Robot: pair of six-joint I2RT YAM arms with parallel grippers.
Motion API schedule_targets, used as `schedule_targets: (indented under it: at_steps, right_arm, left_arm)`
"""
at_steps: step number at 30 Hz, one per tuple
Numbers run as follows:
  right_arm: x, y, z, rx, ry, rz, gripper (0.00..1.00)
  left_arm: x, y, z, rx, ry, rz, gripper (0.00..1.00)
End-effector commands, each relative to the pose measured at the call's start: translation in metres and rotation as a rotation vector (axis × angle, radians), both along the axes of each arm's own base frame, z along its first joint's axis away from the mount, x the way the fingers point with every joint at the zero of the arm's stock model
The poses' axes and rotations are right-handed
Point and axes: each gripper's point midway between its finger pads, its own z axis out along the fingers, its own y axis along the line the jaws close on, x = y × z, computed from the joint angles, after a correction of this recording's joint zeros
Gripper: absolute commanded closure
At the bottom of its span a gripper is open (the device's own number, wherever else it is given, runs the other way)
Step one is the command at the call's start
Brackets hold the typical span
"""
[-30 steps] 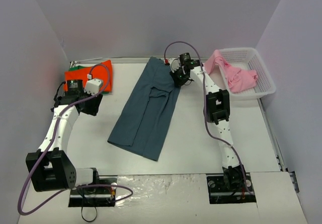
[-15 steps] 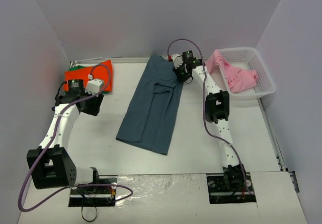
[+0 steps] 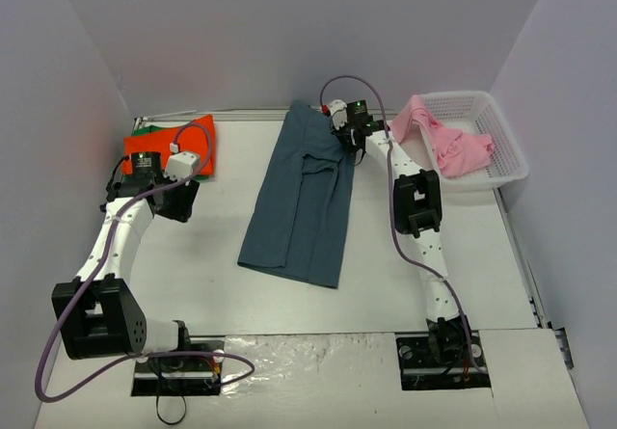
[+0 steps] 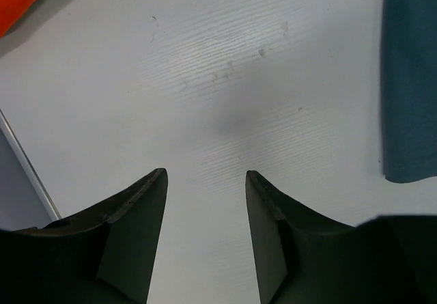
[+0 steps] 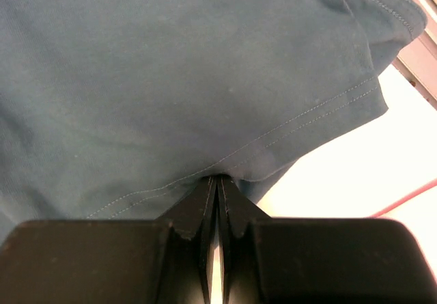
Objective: Fold and stack the t-shirts
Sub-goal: Rotate the tshirt 90 degrees
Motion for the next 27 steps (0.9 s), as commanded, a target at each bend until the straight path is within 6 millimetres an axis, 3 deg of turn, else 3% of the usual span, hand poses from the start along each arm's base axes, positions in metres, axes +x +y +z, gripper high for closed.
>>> schedule_targets:
  at_steps: [1,7,12,13,14,16,20,27]
  right_arm:
    - [0.006,0.002,0.077,0.010,-0.139,-0.021,1.00]
    - [-0.032,0.013,0.111,0.029,-0.135,0.028,1.00]
    - [-0.074,0.025,0.115,0.025,-0.089,0.075,1.00]
    - [-0.081,0.025,0.125,0.032,-0.098,0.081,1.00]
    - [-0.093,0.026,0.112,0.021,-0.062,0.091,1.00]
    - [-0.105,0.029,0.117,0.033,-0.056,0.112,1.00]
    - [-0.131,0.027,0.089,-0.009,0.024,0.147,1.00]
    - [-0.134,0.027,0.059,-0.034,0.093,0.154,1.00]
  left_arm:
    - [0.006,-0.001,0.020,-0.016,-0.067,0.008,0.52]
    - [0.004,-0.003,0.028,-0.030,-0.092,0.004,0.51]
    - [0.002,-0.007,0.037,-0.043,-0.117,-0.005,0.51]
    - [0.001,-0.007,0.038,-0.047,-0.123,-0.005,0.51]
    - [0.000,-0.008,0.038,-0.048,-0.123,-0.008,0.50]
    - [-0.002,-0.009,0.041,-0.052,-0.134,-0.012,0.49]
    - [-0.005,-0.011,0.047,-0.057,-0.150,-0.018,0.48]
    - [-0.007,-0.010,0.050,-0.047,-0.164,-0.015,0.47]
